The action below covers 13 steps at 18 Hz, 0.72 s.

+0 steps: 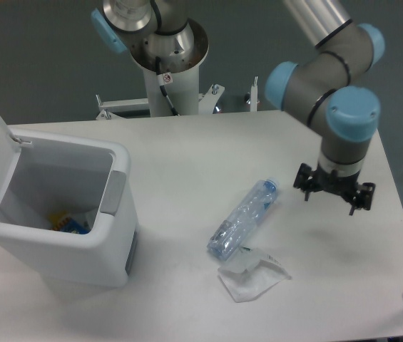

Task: Place the trash in the trash can
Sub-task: 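Move the gripper over the clear plastic bottle and lower toward it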

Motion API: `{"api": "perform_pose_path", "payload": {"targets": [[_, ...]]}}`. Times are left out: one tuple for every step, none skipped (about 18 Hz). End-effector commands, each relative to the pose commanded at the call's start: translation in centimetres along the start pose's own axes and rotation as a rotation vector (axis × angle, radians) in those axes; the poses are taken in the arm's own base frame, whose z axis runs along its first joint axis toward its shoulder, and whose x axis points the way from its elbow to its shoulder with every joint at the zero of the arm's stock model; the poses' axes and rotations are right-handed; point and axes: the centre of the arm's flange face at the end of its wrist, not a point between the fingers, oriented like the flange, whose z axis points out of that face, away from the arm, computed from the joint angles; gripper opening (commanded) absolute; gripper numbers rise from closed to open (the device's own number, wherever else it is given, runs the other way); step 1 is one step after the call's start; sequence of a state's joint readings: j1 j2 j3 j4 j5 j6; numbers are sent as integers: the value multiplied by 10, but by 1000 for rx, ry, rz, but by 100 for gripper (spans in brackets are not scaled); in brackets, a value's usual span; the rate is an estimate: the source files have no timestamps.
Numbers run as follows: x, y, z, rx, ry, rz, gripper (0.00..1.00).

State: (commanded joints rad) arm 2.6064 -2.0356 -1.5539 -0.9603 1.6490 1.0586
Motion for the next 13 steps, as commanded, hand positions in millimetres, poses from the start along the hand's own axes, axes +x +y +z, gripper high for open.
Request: {"api": "perform_pose_path", "payload": {"targets": [[6,-6,0,1,2,-9,100],[13,-10,3,-1,8,-30,100],[19,-15,4,-1,12,-48,100],[23,-19,3,0,12,-52,100],[29,-24,4,-1,16,-44,100],[35,-29,6,-1,20,-31,100],[46,-34,10,-6,32,-15,100],[56,-34,19,-17,49,-6,100],[65,-33,25,-27,65,6,100],[80,-37,28,-33,79,28,100],[88,-41,29,-34,84,40,100],[93,-45,32,-37,89,48,100],[99,-49,35,-39,94,58,100]]}}
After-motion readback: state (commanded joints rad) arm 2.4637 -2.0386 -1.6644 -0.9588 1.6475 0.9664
